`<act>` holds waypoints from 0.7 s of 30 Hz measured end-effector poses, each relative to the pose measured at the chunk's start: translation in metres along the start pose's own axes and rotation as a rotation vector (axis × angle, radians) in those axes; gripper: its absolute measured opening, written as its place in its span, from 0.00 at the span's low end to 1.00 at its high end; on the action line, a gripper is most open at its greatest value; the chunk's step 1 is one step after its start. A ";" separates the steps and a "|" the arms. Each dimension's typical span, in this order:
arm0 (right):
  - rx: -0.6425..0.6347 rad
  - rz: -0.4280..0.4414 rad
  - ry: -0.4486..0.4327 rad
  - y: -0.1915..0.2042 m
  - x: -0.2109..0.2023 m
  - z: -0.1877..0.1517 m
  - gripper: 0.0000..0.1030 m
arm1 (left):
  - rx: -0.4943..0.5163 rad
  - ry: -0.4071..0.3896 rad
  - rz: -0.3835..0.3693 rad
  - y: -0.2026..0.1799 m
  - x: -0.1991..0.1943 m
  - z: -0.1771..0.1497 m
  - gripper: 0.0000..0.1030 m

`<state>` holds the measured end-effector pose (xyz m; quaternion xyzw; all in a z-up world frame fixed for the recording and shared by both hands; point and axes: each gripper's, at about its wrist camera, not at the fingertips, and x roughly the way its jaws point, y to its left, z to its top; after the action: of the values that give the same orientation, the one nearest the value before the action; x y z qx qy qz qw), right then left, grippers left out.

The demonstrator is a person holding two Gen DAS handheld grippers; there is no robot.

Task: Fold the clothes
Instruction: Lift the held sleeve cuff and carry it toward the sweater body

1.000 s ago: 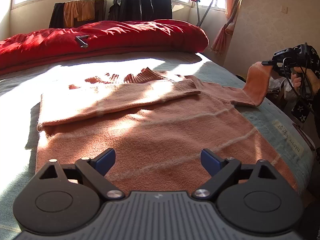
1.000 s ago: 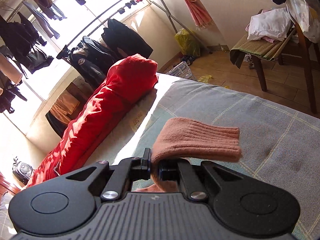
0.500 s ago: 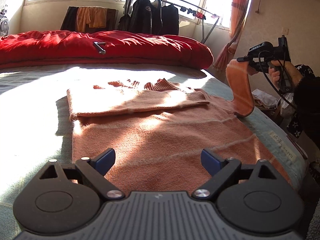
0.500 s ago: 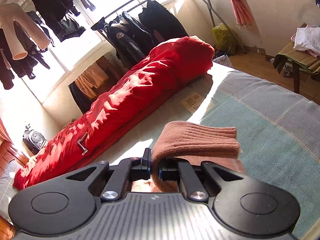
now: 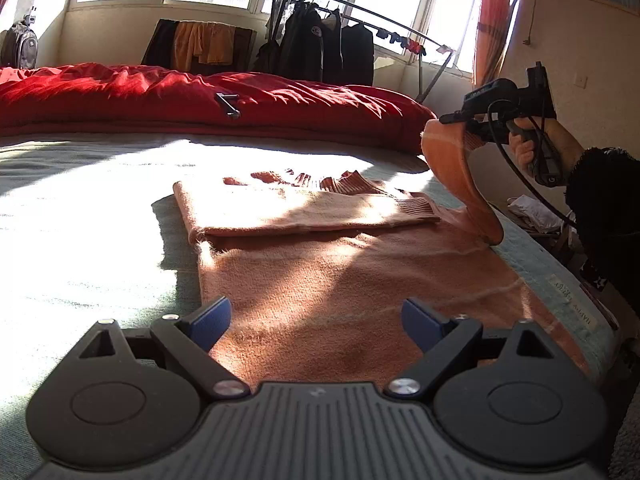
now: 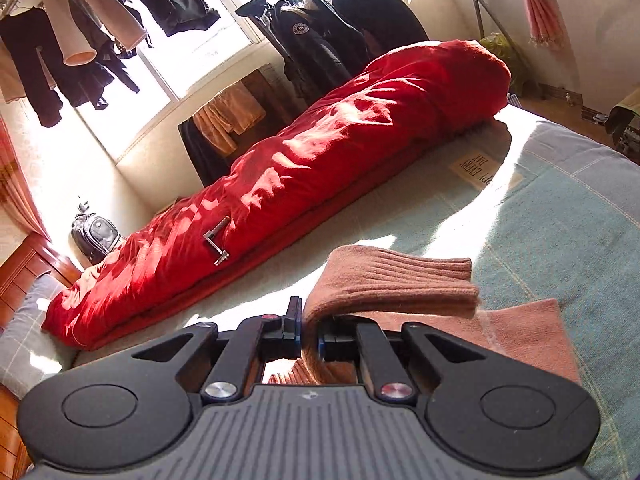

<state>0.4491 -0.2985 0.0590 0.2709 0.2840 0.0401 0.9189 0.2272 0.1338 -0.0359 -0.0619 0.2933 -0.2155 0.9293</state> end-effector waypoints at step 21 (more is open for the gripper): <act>-0.173 0.113 0.140 0.079 0.068 -0.047 0.08 | 0.004 0.040 0.018 -0.004 0.013 0.003 0.90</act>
<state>0.4870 -0.1935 0.0337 0.2026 0.3274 0.1349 0.9130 0.2365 0.1244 -0.0394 -0.0533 0.3118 -0.2090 0.9253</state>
